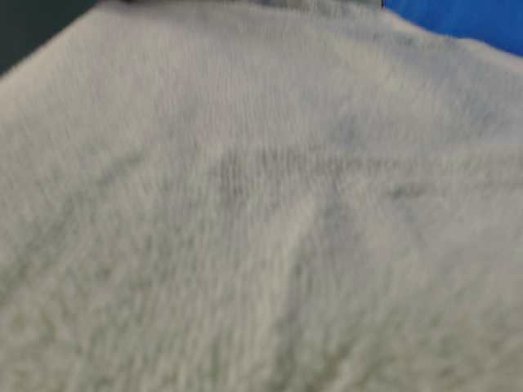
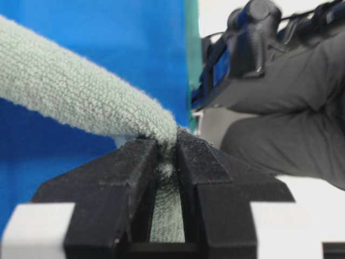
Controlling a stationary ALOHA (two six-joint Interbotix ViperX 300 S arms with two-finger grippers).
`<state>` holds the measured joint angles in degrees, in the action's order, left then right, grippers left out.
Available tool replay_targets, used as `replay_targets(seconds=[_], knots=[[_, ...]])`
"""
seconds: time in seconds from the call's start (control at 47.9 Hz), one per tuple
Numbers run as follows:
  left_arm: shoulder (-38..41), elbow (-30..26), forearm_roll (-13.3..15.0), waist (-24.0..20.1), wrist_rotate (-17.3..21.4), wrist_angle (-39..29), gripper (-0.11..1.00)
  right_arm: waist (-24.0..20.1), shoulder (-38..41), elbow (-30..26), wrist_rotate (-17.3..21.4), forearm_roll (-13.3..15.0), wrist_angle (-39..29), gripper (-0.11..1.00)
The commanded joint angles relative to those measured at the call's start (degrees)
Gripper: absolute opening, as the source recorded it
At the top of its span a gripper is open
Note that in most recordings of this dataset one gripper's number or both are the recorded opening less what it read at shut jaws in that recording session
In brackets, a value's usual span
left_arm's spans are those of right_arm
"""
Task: Fold a bath towel.
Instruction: 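Lift the folded towel with both grippers and swing it diagonally, laying it down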
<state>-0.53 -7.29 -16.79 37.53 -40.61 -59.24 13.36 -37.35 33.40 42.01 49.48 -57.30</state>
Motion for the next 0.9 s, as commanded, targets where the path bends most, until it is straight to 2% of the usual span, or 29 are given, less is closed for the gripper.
replay_targets(seconds=[0.0, 0.104, 0.209, 0.292, 0.397, 0.501, 0.606, 0.731, 0.752, 0.877], knots=[[0.5, -4.2, -0.4, 0.6, 0.5, 0.4, 0.09, -4.5, -4.4, -0.4, 0.3, -2.5, -5.4, 0.13], [2.5, -7.3, -1.4, 0.7, 1.7, 0.4, 0.09, -13.1, -8.7, -0.5, 1.2, -3.4, -13.6, 0.13], [3.7, -8.6, -2.1, 0.3, 2.9, -0.4, 0.09, -18.6, -10.1, -0.9, 4.1, -2.6, -20.1, 0.13], [4.0, -7.3, -2.2, -1.1, 3.0, -2.7, 0.09, -19.9, -9.2, -0.3, 6.2, -1.7, -23.4, 0.13], [3.4, -3.6, -2.1, -2.5, 2.7, -4.8, 0.09, -19.0, -5.4, 1.8, 6.7, -0.5, -22.9, 0.12], [0.2, 3.5, -2.1, -4.1, 1.1, -6.6, 0.09, -14.3, -0.2, 3.5, 6.5, 0.2, -18.5, 0.13], [-4.9, 12.9, -2.2, -5.7, -2.7, -6.4, 0.09, -5.8, 5.4, 5.4, 6.2, 0.2, -10.0, 0.13], [-12.7, 26.5, -2.2, -7.7, -8.8, -4.0, 0.09, 6.3, 13.4, 6.7, 6.2, 0.2, 6.3, 0.13], [-14.8, 30.2, -2.2, -8.2, -10.4, -2.7, 0.09, 7.8, 14.6, 6.8, 6.2, 0.1, 9.1, 0.13], [-22.0, 44.1, -2.1, -9.8, -16.1, 5.5, 0.09, 15.3, 22.4, 5.9, 6.2, 0.1, 23.7, 0.12]])
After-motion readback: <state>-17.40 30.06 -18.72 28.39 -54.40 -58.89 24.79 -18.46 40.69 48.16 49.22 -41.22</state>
